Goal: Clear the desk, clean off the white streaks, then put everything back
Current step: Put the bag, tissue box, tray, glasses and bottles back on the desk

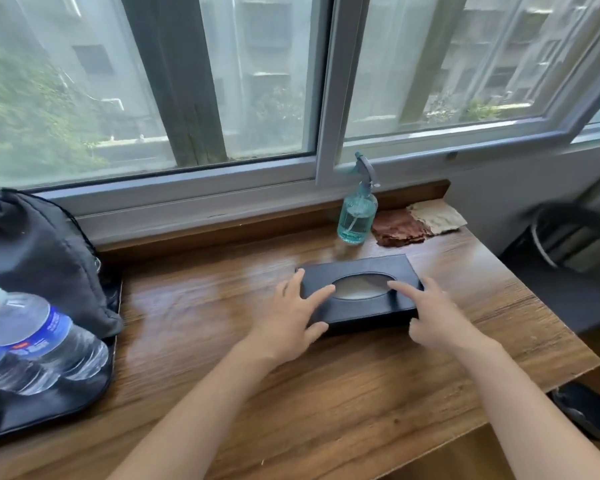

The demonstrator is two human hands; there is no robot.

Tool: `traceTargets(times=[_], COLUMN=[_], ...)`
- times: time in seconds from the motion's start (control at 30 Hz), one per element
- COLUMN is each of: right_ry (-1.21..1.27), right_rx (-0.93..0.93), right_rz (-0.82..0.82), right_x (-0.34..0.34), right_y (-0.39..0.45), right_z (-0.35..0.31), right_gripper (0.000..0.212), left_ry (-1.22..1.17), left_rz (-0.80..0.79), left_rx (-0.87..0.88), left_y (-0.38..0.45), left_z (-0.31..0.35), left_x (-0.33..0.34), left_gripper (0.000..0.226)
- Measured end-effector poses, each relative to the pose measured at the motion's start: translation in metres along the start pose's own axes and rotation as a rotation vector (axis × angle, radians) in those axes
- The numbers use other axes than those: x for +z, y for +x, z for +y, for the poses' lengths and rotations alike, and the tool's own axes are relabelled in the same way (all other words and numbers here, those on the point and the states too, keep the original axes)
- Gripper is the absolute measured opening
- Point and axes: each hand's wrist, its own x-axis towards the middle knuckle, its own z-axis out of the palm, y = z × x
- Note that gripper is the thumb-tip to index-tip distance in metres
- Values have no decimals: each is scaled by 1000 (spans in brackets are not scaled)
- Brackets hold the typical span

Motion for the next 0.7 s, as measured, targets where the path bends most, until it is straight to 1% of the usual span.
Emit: traceTargets(times=[0.1,0.2,0.3,0.47,0.57,0.7], right_ry=[76,40,44,80,38,-12], right_rx=[-132,-228,-313,-476,-550,-584], right_rz=[0,-4,-25,-39,-48,-61], right_x=[4,4,7,19,27,31], right_y=[16,27,30,35,45,59], right_z=[21,27,13,-48,-101,-172], right_gripper=[74,70,69,68,65,59], left_ry=[103,93,65,30,122,261], left_rz=[-61,-73,-55,6,35,70], left_rx=[-38,-88,-181,-373,-477,-568], left_y=[13,9,-4,-40,-59,-72], left_z=[17,25,18,-25,-56,-92], left_x=[6,5,1,-13,-28,-50], left_gripper=[65,62,56,51,53,58])
